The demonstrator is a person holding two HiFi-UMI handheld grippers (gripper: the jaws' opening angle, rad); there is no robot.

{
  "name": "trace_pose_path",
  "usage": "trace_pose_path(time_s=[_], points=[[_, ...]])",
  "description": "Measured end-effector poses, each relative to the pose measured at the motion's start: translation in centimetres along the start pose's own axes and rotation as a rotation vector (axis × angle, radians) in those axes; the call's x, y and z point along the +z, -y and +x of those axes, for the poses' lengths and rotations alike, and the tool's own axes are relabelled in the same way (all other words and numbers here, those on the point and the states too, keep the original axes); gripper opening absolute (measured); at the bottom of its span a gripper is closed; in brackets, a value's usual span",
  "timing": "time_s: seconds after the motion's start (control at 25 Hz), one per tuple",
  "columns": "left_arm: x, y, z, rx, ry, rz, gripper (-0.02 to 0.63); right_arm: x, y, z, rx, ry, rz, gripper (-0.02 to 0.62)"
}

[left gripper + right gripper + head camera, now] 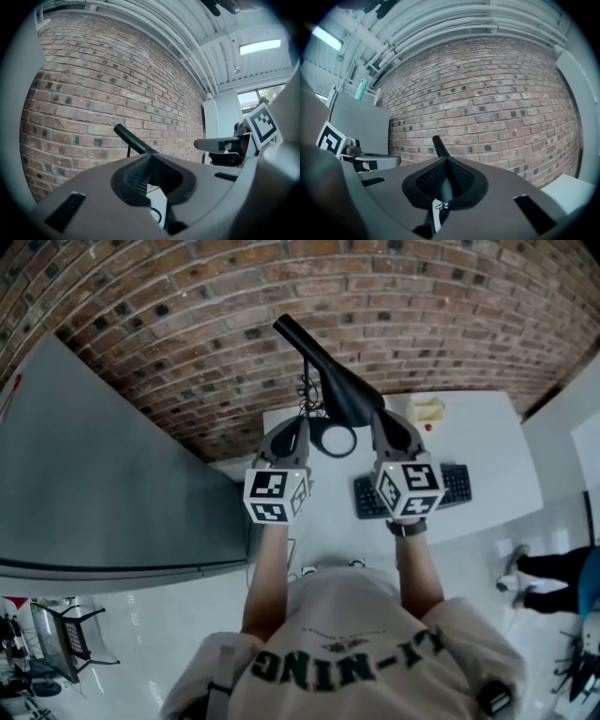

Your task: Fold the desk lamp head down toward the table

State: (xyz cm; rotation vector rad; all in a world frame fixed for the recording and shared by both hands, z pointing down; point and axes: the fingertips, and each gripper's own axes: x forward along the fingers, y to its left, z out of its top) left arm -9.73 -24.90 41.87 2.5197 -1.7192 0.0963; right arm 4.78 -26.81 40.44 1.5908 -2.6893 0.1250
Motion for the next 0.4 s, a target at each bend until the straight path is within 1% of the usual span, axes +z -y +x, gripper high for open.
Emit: trace_pose_path(time_s=[0.4], points=[[0.46, -0.07, -0.23, 0.003, 0.01, 0.004, 0.0, -0.5, -0.06, -0.21, -0.012, -0.016, -0.023, 0.005]])
